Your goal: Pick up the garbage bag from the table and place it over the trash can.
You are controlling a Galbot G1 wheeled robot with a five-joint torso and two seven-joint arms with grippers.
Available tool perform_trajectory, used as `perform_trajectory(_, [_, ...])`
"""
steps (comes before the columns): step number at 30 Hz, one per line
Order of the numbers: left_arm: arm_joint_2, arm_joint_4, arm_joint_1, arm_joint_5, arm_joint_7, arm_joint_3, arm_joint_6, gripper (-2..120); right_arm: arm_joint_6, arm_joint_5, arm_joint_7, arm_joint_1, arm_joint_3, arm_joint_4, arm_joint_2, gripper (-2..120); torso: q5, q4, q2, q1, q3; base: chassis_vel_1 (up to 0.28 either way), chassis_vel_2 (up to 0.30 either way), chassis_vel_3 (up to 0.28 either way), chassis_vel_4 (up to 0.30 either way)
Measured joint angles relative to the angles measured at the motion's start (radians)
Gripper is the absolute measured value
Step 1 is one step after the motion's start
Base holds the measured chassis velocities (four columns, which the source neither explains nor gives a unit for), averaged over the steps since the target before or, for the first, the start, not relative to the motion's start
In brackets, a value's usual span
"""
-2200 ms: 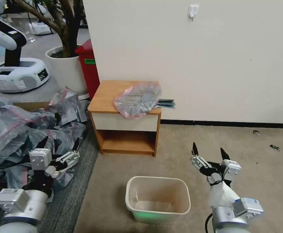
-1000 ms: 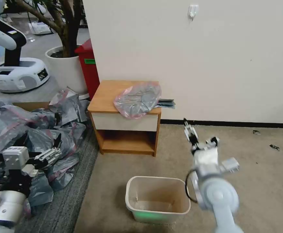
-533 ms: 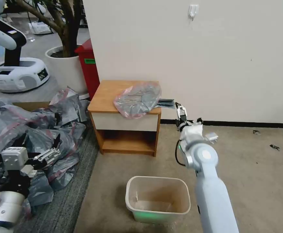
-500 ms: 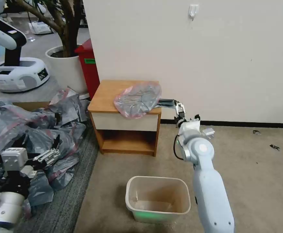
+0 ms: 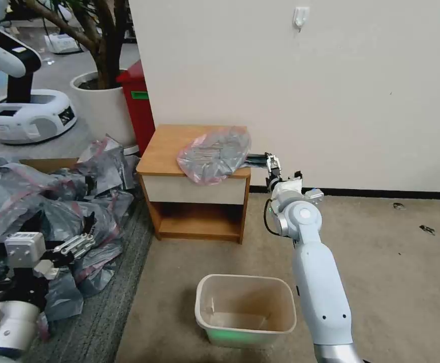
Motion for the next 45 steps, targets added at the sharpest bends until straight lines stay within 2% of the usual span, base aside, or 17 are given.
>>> perform_trajectory(5, [-0.013, 0.000, 0.007, 0.028, 0.013, 0.010, -0.007, 100, 0.000, -0.001, 0.000, 0.031, -0.007, -0.025, 0.000, 85, -0.0001, 0.0000, 0.000, 0.000, 0.000, 0.000, 0.000, 0.000, 0.000])
perform_trajectory(7, [-0.017, 0.000, 0.009, 0.036, 0.017, 0.015, -0.010, 100, 0.006, -0.014, 0.000, 0.045, -0.009, -0.050, 0.000, 73, 0.0000, 0.0001, 0.000, 0.000, 0.000, 0.000, 0.000, 0.000, 0.000])
perform_trajectory(9, [-0.018, 0.000, 0.009, 0.037, 0.017, 0.016, -0.010, 100, 0.011, -0.022, 0.000, 0.051, -0.009, -0.060, 0.000, 70, 0.0000, 0.0001, 0.000, 0.000, 0.000, 0.000, 0.000, 0.000, 0.000])
perform_trajectory(12, [-0.021, 0.000, 0.009, 0.045, 0.019, 0.027, -0.013, 100, 0.022, -0.031, 0.000, 0.059, -0.009, -0.073, 0.000, 55, 0.0000, 0.0000, 0.000, 0.000, 0.000, 0.000, 0.000, 0.000, 0.000])
perform_trajectory(13, [-0.021, 0.000, 0.009, 0.045, 0.019, 0.027, -0.013, 100, 0.022, -0.031, 0.000, 0.059, -0.009, -0.073, 0.000, 55, 0.0000, 0.0000, 0.000, 0.000, 0.000, 0.000, 0.000, 0.000, 0.000])
perform_trajectory(16, [-0.024, 0.000, 0.009, 0.051, 0.020, 0.039, -0.017, 100, 0.026, -0.030, 0.001, 0.056, -0.009, -0.063, 0.000, 41, 0.0000, 0.0000, 0.000, 0.000, 0.000, 0.000, 0.000, 0.000, 0.000])
perform_trajectory(17, [-0.024, 0.000, 0.009, 0.051, 0.020, 0.039, -0.017, 100, 0.026, -0.030, 0.001, 0.056, -0.009, -0.063, 0.000, 41, 0.0000, 0.0000, 0.000, 0.000, 0.000, 0.000, 0.000, 0.000, 0.000])
perform_trajectory(21, [-0.021, 0.000, 0.007, 0.055, 0.021, 0.048, -0.017, 100, 0.027, -0.023, 0.010, 0.051, -0.015, -0.042, 0.000, 24, -0.0001, 0.0000, 0.000, 0.000, 0.000, 0.000, 0.000, 0.000, 0.000])
perform_trajectory(24, [-0.021, 0.000, 0.007, 0.058, 0.021, 0.053, -0.017, 100, 0.028, -0.015, 0.015, 0.050, -0.017, -0.034, 0.000, 18, 0.0000, 0.0000, 0.000, 0.000, 0.000, 0.000, 0.000, 0.000, 0.000])
perform_trajectory(26, [-0.021, 0.000, 0.007, 0.061, 0.021, 0.056, -0.017, 100, 0.027, -0.005, 0.018, 0.044, -0.023, -0.022, 0.000, 6, 0.0000, 0.0000, 0.000, 0.000, 0.000, 0.000, 0.000, 0.000, 0.000])
perform_trajectory(28, [-0.021, 0.000, 0.007, 0.061, 0.021, 0.057, -0.017, 100, 0.028, -0.003, 0.021, 0.042, -0.026, -0.017, 0.000, 1, 0.0000, 0.0001, 0.000, 0.000, 0.000, 0.000, 0.000, 0.000, 0.000])
perform_trajectory(37, [-0.029, 0.000, 0.006, 0.071, 0.018, 0.072, -0.018, 100, 0.031, 0.084, 0.094, -0.040, -0.062, 0.154, -0.029, 0, 0.0000, -0.0002, 0.000, 0.000, 0.000, 0.000, 0.000, 0.000, 0.000])
perform_trajectory(41, [-0.046, 0.000, 0.001, 0.096, 0.018, 0.113, -0.019, 100, 0.031, 0.127, 0.139, -0.190, -0.126, 0.306, -0.088, 0, 0.0001, 0.0002, 0.000, 0.000, 0.000, 0.000, 0.000, 0.000, 0.000])
perform_trajectory(45, [-0.049, 0.000, 0.000, 0.101, 0.019, 0.120, -0.019, 100, 0.026, 0.109, 0.144, -0.293, -0.166, 0.393, -0.123, 0, 0.0001, -0.0001, 0.000, 0.000, 0.000, 0.000, 0.000, 0.000, 0.000])
